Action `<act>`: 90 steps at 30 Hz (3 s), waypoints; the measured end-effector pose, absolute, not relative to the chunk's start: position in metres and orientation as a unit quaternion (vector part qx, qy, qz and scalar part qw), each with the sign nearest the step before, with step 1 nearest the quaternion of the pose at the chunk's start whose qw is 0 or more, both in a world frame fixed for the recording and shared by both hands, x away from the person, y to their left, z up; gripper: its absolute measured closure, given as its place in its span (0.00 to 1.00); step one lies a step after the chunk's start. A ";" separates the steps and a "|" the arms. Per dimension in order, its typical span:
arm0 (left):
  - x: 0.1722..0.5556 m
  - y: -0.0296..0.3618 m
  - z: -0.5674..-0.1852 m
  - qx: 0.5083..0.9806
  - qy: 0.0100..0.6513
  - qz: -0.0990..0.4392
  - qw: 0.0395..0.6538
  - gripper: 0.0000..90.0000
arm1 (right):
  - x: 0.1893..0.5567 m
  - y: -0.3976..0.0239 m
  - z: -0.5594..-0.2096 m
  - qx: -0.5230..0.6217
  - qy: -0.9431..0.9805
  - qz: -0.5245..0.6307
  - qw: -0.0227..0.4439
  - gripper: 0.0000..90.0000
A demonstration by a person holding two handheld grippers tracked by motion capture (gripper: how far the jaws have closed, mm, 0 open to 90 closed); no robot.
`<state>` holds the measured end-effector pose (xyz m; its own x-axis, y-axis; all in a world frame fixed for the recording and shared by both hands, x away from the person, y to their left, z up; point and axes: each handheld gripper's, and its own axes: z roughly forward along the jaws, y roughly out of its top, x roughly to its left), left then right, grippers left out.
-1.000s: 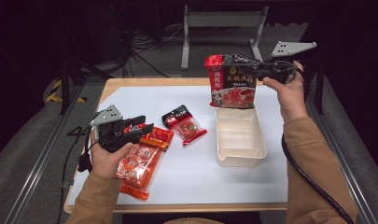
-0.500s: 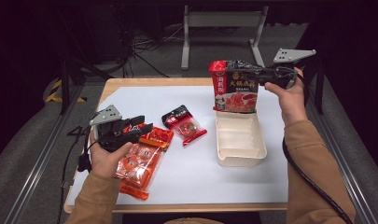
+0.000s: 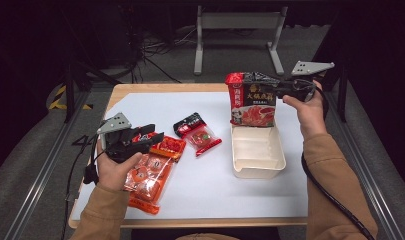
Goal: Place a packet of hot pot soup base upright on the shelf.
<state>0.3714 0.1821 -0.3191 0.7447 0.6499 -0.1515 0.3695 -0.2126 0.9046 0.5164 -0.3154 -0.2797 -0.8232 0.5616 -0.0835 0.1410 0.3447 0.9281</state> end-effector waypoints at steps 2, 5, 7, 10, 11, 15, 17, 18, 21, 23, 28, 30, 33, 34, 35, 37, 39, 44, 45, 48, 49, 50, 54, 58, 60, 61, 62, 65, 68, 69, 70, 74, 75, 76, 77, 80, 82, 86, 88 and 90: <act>0.371 0.182 -0.319 0.767 0.333 0.132 0.532 0.59 | 0.517 -0.316 -0.281 0.222 0.795 0.529 0.198 0.87; 0.373 0.183 -0.321 0.767 0.335 0.129 0.531 0.59 | 0.518 -0.316 -0.286 0.228 0.797 0.523 0.197 0.87; 0.374 0.183 -0.323 0.767 0.337 0.129 0.531 0.59 | 0.518 -0.316 -0.289 0.230 0.800 0.517 0.196 0.86; 0.375 0.184 -0.323 0.765 0.339 0.130 0.532 0.58 | 0.519 -0.315 -0.294 0.232 0.800 0.518 0.194 0.86; 0.375 0.184 -0.324 0.765 0.339 0.129 0.532 0.58 | 0.519 -0.315 -0.295 0.232 0.801 0.518 0.193 0.86; 0.376 0.185 -0.324 0.765 0.341 0.127 0.531 0.57 | 0.519 -0.313 -0.304 0.236 0.805 0.510 0.186 0.85; 0.376 0.185 -0.324 0.766 0.342 0.125 0.530 0.57 | 0.519 -0.314 -0.308 0.239 0.804 0.512 0.184 0.84; 0.376 0.185 -0.325 0.765 0.343 0.125 0.530 0.57 | 0.519 -0.314 -0.310 0.240 0.803 0.514 0.184 0.84; 0.377 0.186 -0.325 0.765 0.343 0.125 0.531 0.56 | 0.517 -0.315 -0.315 0.245 0.802 0.514 0.184 0.84; 0.377 0.185 -0.325 0.766 0.344 0.124 0.529 0.56 | 0.516 -0.315 -0.315 0.246 0.800 0.515 0.183 0.83; 0.377 0.186 -0.326 0.766 0.346 0.120 0.528 0.56 | 0.514 -0.319 -0.319 0.263 0.795 0.515 0.182 0.84; 0.377 0.186 -0.326 0.767 0.346 0.120 0.528 0.56 | 0.513 -0.322 -0.320 0.265 0.795 0.514 0.184 0.84; 0.378 0.187 -0.327 0.769 0.345 0.121 0.524 0.55 | 0.511 -0.325 -0.324 0.271 0.793 0.513 0.186 0.85; 0.378 0.187 -0.327 0.769 0.346 0.120 0.523 0.55 | 0.511 -0.326 -0.324 0.273 0.792 0.514 0.187 0.85; 0.378 0.187 -0.327 0.770 0.346 0.120 0.523 0.55 | 0.510 -0.327 -0.325 0.276 0.791 0.513 0.188 0.85; 0.379 0.187 -0.328 0.770 0.346 0.120 0.522 0.55 | 0.510 -0.329 -0.327 0.281 0.787 0.516 0.187 0.85; 0.379 0.188 -0.328 0.772 0.347 0.119 0.519 0.55 | 0.510 -0.331 -0.330 0.288 0.784 0.517 0.187 0.85; 0.381 0.188 -0.330 0.772 0.348 0.118 0.519 0.54 | 0.509 -0.334 -0.332 0.293 0.781 0.519 0.185 0.85; 0.381 0.188 -0.330 0.772 0.349 0.117 0.519 0.54 | 0.509 -0.334 -0.331 0.293 0.782 0.517 0.186 0.84; 0.381 0.189 -0.331 0.772 0.354 0.114 0.516 0.54 | 0.508 -0.334 -0.330 0.296 0.781 0.518 0.183 0.81; 0.382 0.189 -0.331 0.772 0.352 0.116 0.517 0.53 | 0.508 -0.334 -0.330 0.298 0.779 0.521 0.180 0.78; 0.382 0.189 -0.331 0.772 0.352 0.116 0.517 0.53 | 0.508 -0.334 -0.330 0.298 0.779 0.521 0.180 0.78; 0.385 0.191 -0.333 0.775 0.353 0.112 0.511 0.50 | 0.504 -0.339 -0.326 0.315 0.761 0.541 0.168 0.63; 0.387 0.191 -0.332 0.777 0.353 0.109 0.509 0.49 | 0.495 -0.344 -0.321 0.322 0.760 0.535 0.182 0.54; 0.388 0.191 -0.333 0.776 0.354 0.111 0.511 0.49 | 0.490 -0.347 -0.319 0.324 0.760 0.532 0.187 0.51; 0.389 0.191 -0.333 0.775 0.354 0.112 0.511 0.49 | 0.487 -0.348 -0.318 0.327 0.760 0.530 0.188 0.50; 0.389 0.191 -0.333 0.775 0.354 0.112 0.511 0.48 | 0.487 -0.348 -0.318 0.327 0.760 0.530 0.188 0.50; 0.391 0.192 -0.333 0.777 0.356 0.115 0.506 0.48 | 0.478 -0.352 -0.317 0.336 0.764 0.513 0.199 0.47; 0.392 0.193 -0.334 0.778 0.358 0.118 0.503 0.47 | 0.469 -0.356 -0.316 0.338 0.762 0.512 0.204 0.46; 0.392 0.193 -0.334 0.779 0.360 0.122 0.498 0.47 | 0.467 -0.358 -0.316 0.339 0.761 0.514 0.205 0.45; 0.392 0.194 -0.334 0.781 0.361 0.126 0.495 0.47 | 0.464 -0.359 -0.315 0.340 0.758 0.518 0.205 0.45; 0.395 0.200 -0.334 0.779 0.365 0.124 0.494 0.45 | 0.451 -0.361 -0.311 0.343 0.758 0.514 0.209 0.45; 0.395 0.202 -0.334 0.779 0.366 0.125 0.494 0.44 | 0.448 -0.361 -0.310 0.344 0.760 0.510 0.209 0.46; 0.396 0.203 -0.334 0.777 0.365 0.125 0.496 0.44 | 0.445 -0.360 -0.310 0.342 0.763 0.506 0.212 0.46; 0.396 0.204 -0.335 0.776 0.368 0.122 0.497 0.44 | 0.441 -0.360 -0.309 0.340 0.764 0.505 0.214 0.46; 0.398 0.208 -0.335 0.778 0.367 0.125 0.494 0.44 | 0.432 -0.358 -0.309 0.331 0.769 0.504 0.213 0.46; 0.399 0.211 -0.336 0.782 0.365 0.126 0.489 0.43 | 0.426 -0.357 -0.308 0.324 0.770 0.506 0.215 0.45; 0.401 0.213 -0.337 0.784 0.369 0.130 0.482 0.43 | 0.415 -0.354 -0.306 0.314 0.770 0.512 0.216 0.44; 0.402 0.213 -0.338 0.783 0.370 0.132 0.482 0.42 | 0.411 -0.351 -0.305 0.307 0.773 0.512 0.215 0.43; 0.404 0.213 -0.339 0.785 0.373 0.133 0.477 0.42 | 0.409 -0.350 -0.305 0.303 0.774 0.514 0.213 0.43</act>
<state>0.4043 0.2131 -0.3390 0.6867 0.7120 -0.1465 0.4584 -0.2677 0.8475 0.4092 -0.3500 -0.3051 -0.7253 0.6882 -0.0179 0.2505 0.2880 0.9243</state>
